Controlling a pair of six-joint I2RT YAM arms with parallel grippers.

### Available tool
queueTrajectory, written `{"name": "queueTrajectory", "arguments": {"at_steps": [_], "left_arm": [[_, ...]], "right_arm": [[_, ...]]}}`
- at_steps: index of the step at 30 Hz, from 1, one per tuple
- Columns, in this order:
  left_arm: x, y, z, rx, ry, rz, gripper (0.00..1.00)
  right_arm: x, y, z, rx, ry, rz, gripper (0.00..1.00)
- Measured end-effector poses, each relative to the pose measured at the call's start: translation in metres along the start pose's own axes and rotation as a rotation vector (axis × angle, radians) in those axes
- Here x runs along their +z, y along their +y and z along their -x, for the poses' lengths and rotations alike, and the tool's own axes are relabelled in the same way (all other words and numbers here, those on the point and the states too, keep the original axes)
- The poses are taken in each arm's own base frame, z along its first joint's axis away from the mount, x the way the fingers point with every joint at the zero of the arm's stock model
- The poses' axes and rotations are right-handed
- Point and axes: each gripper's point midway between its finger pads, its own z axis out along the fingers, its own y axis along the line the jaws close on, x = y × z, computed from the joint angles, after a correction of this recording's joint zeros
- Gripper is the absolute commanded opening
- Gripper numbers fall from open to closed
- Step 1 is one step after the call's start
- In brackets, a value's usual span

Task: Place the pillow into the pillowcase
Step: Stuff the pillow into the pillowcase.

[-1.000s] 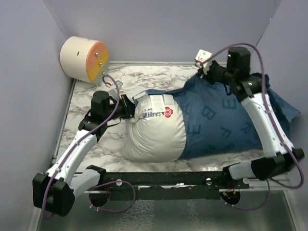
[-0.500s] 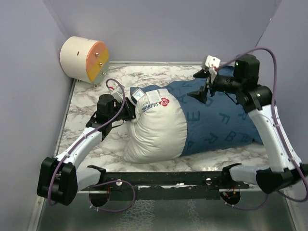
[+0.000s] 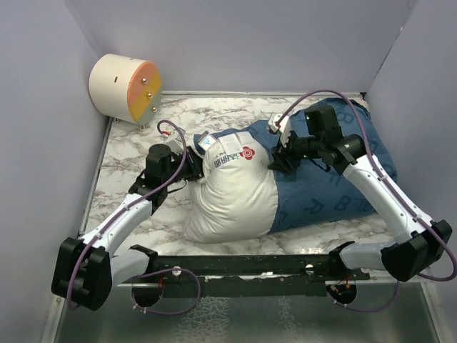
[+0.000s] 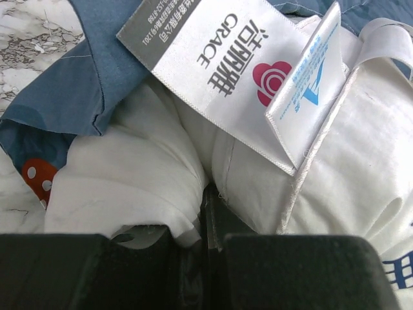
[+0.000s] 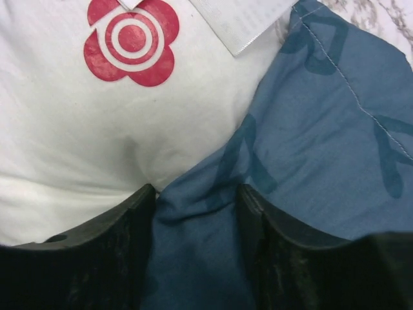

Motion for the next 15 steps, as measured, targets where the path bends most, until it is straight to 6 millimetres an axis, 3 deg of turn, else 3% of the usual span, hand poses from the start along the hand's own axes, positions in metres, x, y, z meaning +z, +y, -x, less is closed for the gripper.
{"name": "queueTrajectory", "arguments": {"at_steps": [7, 15], "left_arm": [[0.001, 0.0, 0.0, 0.004, -0.008, 0.006, 0.09], [0.003, -0.004, -0.004, 0.031, 0.002, 0.002, 0.09]], "right_arm": [[-0.005, -0.007, 0.001, 0.009, 0.02, -0.068, 0.05], [-0.006, 0.015, 0.032, 0.043, -0.051, 0.123, 0.01]]}}
